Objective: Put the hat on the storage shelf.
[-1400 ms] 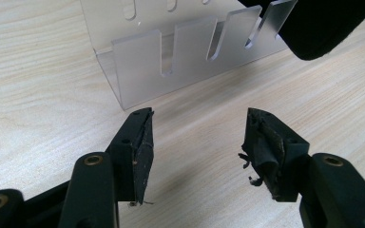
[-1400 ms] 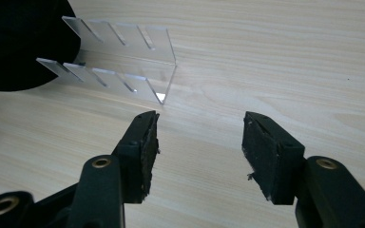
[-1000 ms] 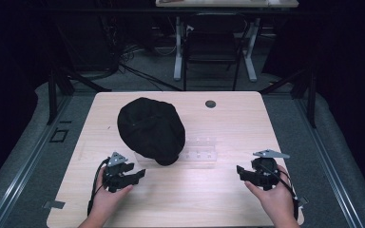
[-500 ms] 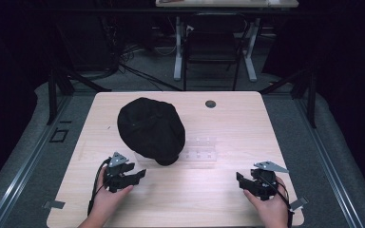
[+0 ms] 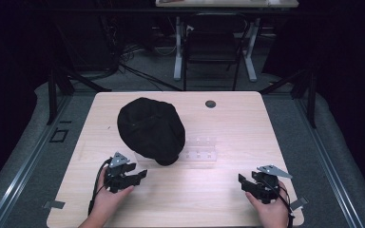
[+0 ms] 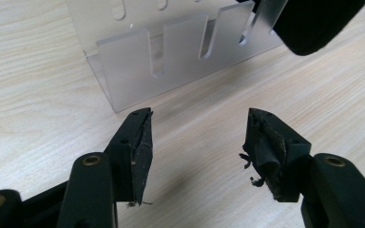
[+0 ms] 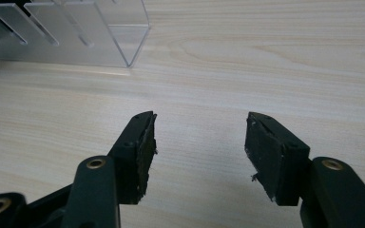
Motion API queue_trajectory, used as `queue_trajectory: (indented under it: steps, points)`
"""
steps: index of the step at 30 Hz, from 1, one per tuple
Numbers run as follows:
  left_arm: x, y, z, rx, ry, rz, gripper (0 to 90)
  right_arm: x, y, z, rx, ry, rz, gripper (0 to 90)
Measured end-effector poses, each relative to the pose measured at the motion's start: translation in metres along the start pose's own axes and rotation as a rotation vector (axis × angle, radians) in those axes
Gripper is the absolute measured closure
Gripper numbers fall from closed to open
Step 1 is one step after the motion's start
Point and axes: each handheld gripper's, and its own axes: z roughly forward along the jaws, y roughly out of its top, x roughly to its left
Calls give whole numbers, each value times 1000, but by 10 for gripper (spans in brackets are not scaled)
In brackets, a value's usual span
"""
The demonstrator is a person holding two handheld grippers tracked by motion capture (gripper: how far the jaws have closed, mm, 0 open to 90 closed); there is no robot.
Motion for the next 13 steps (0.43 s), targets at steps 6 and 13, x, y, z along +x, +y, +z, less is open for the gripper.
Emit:
queue_trajectory:
  steps: [6, 13]
  points:
    - [-3, 0, 1, -3, -21, 9, 425, 1, -3, 10, 35, 7, -6, 453]
    - [-2, 7, -8, -78, -119, -46, 423, 3, 0, 9, 26, 0, -34, 452]
